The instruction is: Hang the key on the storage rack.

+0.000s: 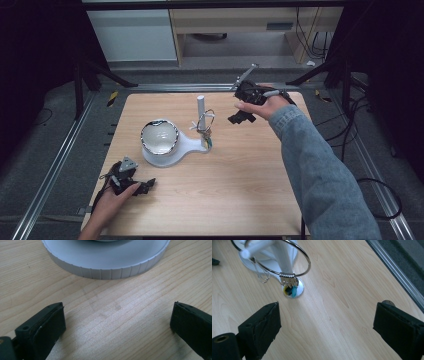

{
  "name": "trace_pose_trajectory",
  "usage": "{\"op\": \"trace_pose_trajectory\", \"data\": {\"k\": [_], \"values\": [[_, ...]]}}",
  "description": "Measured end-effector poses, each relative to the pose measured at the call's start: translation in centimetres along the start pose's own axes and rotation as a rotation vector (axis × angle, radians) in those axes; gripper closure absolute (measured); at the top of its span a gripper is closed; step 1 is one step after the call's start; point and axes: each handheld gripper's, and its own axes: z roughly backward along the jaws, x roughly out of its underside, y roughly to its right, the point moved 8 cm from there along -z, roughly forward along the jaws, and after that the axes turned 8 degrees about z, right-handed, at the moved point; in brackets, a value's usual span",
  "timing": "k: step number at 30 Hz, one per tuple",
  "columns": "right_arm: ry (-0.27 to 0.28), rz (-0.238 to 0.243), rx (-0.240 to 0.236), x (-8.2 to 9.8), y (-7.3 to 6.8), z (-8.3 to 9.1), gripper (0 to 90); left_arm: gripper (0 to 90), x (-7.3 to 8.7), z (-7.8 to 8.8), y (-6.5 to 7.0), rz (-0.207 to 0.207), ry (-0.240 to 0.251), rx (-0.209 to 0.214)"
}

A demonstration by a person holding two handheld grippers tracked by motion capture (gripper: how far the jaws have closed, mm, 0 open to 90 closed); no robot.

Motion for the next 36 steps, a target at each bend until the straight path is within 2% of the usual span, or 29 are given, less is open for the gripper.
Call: {"op": "trace_pose_trajectory", "data": {"k": [7,10,13,14,17,28,36], "values": [[0.024,-0.044,0.092,2.2,0.7,-1.1,11.7,0.0,0.0,0.0,0.0,0.001,0.001,0.000],[0.040,-0.075,0.106,3.2,0.6,-1.4,11.7,0.0,0.0,0.0,0.0,-0.001,0.002,-0.001],[0.040,-0.067,0.119,4.3,0.3,-1.9,11.7,0.0,0.0,0.0,0.0,0.000,-0.001,0.000],[0.045,-0.062,0.142,4.8,0.3,-2.1,11.7,0.0,0.0,0.0,0.0,-0.001,-0.001,0.000],[0.061,-0.056,0.167,5.5,0.2,-2.4,11.7,0.0,0.0,0.0,0.0,-0.001,-0.001,0.000],[0.085,-0.104,0.189,9.3,-0.7,-4.4,11.7,0.0,0.0,0.0,0.0,0.000,-0.001,0.000],[0.083,-0.135,0.183,12.4,-2.2,-6.2,11.4,0.0,0.0,0.0,0.0,-0.001,-0.001,0.000]]}}
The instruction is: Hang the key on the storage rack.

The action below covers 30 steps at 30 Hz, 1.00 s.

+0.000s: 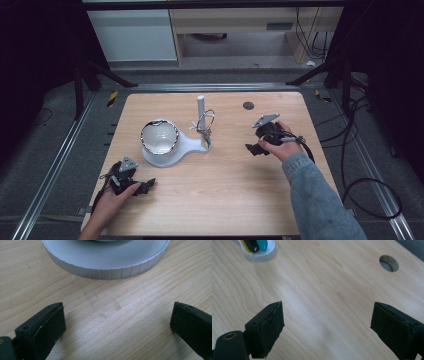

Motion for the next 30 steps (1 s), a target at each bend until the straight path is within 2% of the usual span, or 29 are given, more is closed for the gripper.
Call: {"op": "trace_pose_trajectory", "data": {"k": [4,12,22,25,30], "values": [[-0.006,-0.008,-0.009,1.6,-0.6,-0.4,11.3,0.0,0.0,0.0,0.0,0.000,0.000,0.000],[-0.023,-0.069,-0.019,4.8,-1.2,-1.2,10.6,0.0,0.0,0.0,0.0,0.000,0.000,0.000],[-0.034,-0.190,0.021,8.7,0.7,-1.0,10.1,0.0,0.0,0.0,0.0,0.000,0.000,-0.001],[-0.028,-0.230,0.023,9.5,1.0,-1.0,10.1,0.0,0.0,0.0,0.0,0.000,0.000,0.000],[-0.021,-0.264,0.037,10.5,1.4,-1.4,9.3,0.0,0.0,0.0,0.0,0.000,0.000,0.000]]}}
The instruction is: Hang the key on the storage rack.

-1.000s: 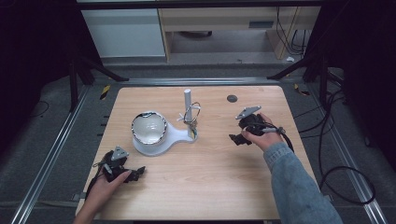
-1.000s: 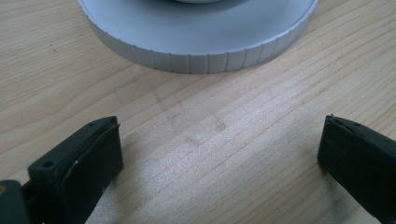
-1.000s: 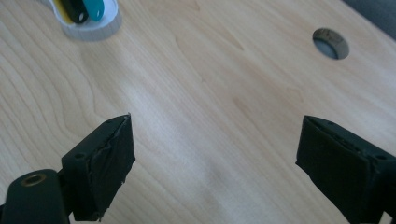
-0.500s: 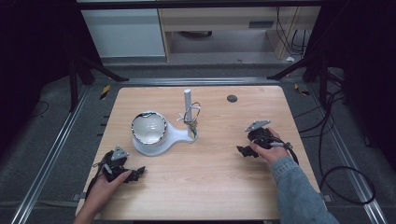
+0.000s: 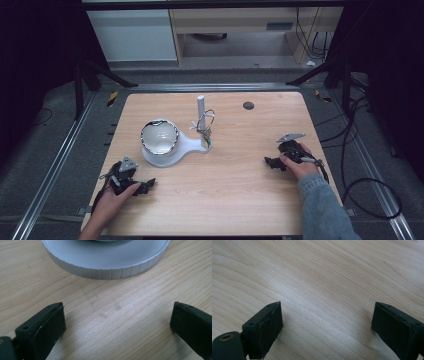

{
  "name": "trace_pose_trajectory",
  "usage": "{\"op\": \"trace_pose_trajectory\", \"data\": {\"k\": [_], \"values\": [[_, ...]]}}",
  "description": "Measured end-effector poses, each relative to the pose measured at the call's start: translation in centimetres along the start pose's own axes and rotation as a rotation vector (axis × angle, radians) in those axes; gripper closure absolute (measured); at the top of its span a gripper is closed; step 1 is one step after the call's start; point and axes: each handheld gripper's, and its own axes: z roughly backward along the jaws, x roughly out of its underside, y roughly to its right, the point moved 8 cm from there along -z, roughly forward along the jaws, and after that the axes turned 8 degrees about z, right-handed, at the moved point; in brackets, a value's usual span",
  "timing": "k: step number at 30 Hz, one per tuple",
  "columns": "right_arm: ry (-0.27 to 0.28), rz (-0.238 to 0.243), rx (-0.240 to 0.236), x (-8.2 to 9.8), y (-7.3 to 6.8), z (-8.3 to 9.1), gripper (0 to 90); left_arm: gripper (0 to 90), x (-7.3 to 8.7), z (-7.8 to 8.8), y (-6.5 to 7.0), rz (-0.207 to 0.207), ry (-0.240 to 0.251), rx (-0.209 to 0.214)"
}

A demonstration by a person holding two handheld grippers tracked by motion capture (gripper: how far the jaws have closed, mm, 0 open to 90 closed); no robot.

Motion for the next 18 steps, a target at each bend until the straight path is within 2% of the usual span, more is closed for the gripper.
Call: {"op": "trace_pose_trajectory", "data": {"k": [4,10,18], "values": [[0.033,-0.030,0.014,0.2,0.5,-0.1,7.9,0.0,0.0,0.0,0.0,0.000,0.000,0.000],[0.070,-0.046,0.037,0.5,0.9,-0.3,3.5,0.0,0.0,0.0,0.0,0.000,0.000,0.000],[0.069,-0.086,0.070,0.6,1.5,-0.4,0.1,0.0,0.0,0.0,0.0,0.000,0.000,0.000]]}}
